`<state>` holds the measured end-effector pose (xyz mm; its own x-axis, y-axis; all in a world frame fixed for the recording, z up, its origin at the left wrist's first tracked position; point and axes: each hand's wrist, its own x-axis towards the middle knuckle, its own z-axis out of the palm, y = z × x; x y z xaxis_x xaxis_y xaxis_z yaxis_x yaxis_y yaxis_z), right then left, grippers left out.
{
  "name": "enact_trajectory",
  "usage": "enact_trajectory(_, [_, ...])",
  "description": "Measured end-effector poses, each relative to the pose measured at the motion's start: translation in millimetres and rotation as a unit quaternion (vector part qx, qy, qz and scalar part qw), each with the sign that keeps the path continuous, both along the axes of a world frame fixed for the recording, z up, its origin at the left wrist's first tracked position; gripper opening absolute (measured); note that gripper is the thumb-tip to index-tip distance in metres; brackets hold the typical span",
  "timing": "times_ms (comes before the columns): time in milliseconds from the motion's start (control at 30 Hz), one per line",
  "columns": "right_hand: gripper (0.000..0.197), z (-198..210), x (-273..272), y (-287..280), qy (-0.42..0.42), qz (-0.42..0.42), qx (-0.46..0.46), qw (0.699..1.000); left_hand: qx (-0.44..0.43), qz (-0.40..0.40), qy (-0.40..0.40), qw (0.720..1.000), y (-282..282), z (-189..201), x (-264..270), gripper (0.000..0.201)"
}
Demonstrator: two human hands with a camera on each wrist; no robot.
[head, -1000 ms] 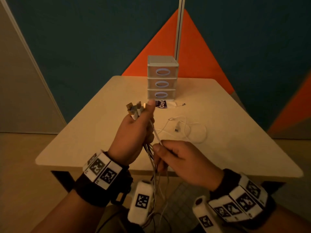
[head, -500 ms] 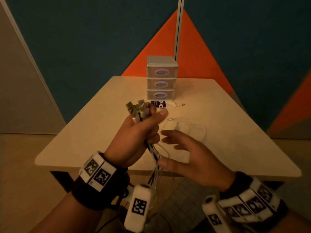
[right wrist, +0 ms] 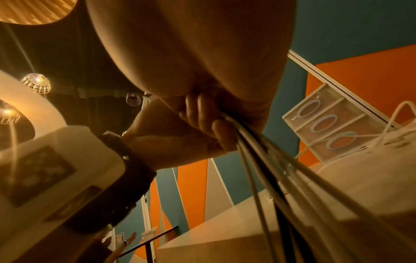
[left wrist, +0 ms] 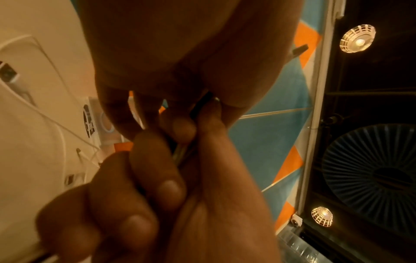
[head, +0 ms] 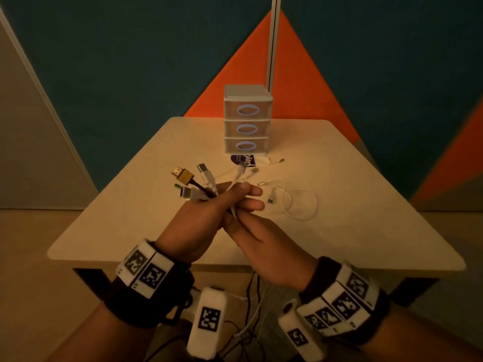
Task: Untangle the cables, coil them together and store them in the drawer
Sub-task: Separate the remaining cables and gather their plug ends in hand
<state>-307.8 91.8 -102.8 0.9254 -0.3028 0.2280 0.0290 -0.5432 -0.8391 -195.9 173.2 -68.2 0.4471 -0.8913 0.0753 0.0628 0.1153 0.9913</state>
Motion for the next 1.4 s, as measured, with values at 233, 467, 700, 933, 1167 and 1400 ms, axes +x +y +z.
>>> enact_trajectory(233, [0.034,-13,-7,-7,0.002,0.03,0.089,0.996,-0.118,0.001,0.102,0.988,2,8,3,0.026])
enact_trajectory(467, [0.057,-16,-16,-29,0.123,0.057,-0.071,0.988,-0.109,-0.008,0.161,0.981,12,13,22,0.028])
enact_trajectory(700, [0.031,36,17,-139,0.179,-0.172,-0.2,0.948,-0.083,-0.001,0.18,0.98,17,7,37,0.024])
enact_trajectory(933, [0.049,16,66,-192,0.387,-0.225,-0.323,0.834,-0.068,-0.003,0.175,0.982,16,-3,39,0.022])
enact_trajectory(1167, [0.021,32,62,-210,0.293,-0.325,-0.163,0.884,-0.057,0.026,0.166,0.984,19,-11,53,0.021])
enact_trajectory(1400, [0.008,47,26,-231,0.216,-0.389,-0.031,0.895,-0.051,0.031,0.151,0.987,15,-17,53,0.02])
